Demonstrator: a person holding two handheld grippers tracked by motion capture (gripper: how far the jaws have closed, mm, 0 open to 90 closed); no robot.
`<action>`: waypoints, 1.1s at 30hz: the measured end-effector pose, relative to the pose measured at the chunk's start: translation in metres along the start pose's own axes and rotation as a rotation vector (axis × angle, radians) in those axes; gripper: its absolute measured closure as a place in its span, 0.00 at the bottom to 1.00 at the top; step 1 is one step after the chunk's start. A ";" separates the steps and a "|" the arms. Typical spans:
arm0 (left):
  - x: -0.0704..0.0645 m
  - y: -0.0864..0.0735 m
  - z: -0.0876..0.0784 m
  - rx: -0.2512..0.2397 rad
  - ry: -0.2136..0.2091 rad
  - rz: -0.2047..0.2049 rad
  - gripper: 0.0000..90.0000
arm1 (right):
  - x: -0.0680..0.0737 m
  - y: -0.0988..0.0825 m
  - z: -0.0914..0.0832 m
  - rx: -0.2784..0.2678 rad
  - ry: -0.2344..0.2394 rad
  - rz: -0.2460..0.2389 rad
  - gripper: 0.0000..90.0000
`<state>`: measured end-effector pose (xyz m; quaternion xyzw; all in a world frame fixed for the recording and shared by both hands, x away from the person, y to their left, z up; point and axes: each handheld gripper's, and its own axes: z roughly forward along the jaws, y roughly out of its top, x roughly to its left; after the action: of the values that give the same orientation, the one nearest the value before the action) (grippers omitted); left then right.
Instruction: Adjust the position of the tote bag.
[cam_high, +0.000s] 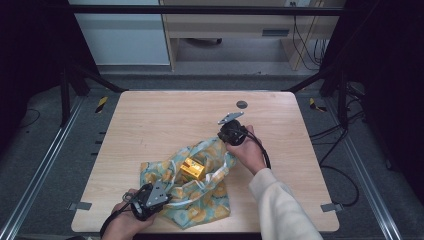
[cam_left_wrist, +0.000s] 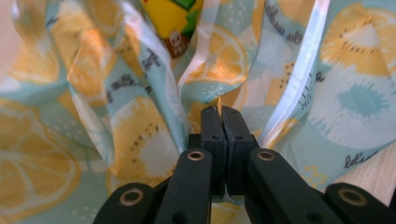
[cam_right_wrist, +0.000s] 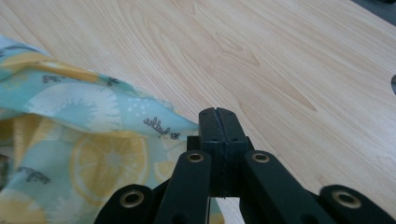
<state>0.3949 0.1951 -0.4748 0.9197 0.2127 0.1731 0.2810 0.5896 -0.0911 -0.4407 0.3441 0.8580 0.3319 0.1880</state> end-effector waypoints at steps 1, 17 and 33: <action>-0.001 0.000 0.001 0.008 -0.004 0.000 1.00 | -0.001 -0.001 0.002 0.007 -0.011 -0.001 1.00; -0.005 -0.003 0.001 0.028 -0.021 0.013 0.99 | -0.012 -0.015 0.011 0.012 -0.022 0.054 1.00; -0.006 -0.001 -0.004 -0.007 -0.042 0.030 0.96 | 0.027 -0.024 -0.065 -0.178 0.120 0.016 0.94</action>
<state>0.3876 0.1948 -0.4733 0.9252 0.1925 0.1584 0.2860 0.5242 -0.1134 -0.4143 0.3124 0.8321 0.4280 0.1635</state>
